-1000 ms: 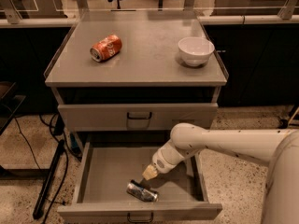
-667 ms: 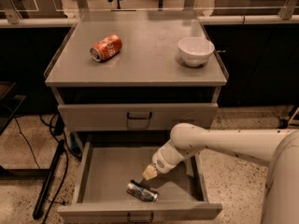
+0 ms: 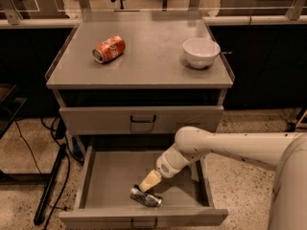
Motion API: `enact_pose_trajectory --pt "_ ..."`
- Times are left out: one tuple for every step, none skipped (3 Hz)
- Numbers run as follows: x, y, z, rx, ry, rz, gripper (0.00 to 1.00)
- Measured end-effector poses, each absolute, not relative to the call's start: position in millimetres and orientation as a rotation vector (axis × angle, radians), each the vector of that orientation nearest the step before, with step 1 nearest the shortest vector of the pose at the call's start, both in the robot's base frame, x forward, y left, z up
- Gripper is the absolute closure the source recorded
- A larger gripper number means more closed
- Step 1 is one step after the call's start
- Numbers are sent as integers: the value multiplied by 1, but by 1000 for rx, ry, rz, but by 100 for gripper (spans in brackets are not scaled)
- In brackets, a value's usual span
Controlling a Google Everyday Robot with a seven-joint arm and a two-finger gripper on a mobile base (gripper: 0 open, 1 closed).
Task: Pick redbull can from middle drawer and place on counter
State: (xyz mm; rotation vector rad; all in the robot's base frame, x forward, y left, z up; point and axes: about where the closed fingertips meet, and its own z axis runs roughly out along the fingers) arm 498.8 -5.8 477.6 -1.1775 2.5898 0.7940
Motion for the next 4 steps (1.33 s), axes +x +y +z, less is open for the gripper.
enact_pose_trajectory --pt "499 -6 478 -1178 2590 794 0" --pt "501 0 471 -1181 2600 780 0" --pt "508 11 457 -1157 2606 775 0" --pt "515 19 444 -1128 2616 768 0"
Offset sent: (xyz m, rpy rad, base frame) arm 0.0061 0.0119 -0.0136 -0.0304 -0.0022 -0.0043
